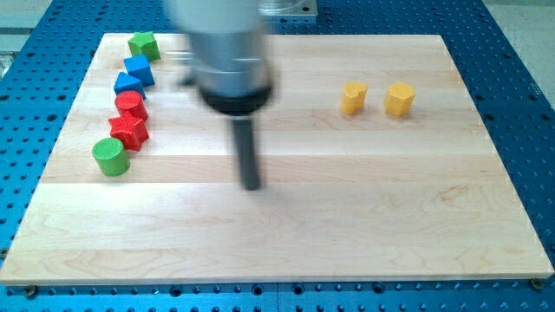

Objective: Push the yellow hexagon below the green circle

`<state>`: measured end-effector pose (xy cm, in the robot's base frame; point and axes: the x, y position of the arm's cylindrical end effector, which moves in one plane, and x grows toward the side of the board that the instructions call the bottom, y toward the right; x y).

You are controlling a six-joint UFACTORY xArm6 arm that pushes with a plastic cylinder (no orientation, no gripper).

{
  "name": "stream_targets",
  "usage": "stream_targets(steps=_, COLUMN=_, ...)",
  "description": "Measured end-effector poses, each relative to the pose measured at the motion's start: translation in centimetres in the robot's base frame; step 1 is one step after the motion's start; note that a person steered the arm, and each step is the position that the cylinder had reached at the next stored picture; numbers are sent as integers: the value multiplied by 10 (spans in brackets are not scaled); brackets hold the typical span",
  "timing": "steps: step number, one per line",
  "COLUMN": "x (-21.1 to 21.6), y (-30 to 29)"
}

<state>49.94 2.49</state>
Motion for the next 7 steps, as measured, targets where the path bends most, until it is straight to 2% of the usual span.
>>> stream_targets(steps=1, x=-28, y=151)
stream_targets(steps=2, x=-90, y=269)
stream_targets(steps=3, x=-164, y=289)
stream_targets(steps=4, x=-167, y=238)
stream_targets(steps=5, x=-157, y=154)
stream_targets(steps=6, x=-131, y=119)
stream_targets(steps=7, x=-109, y=140)
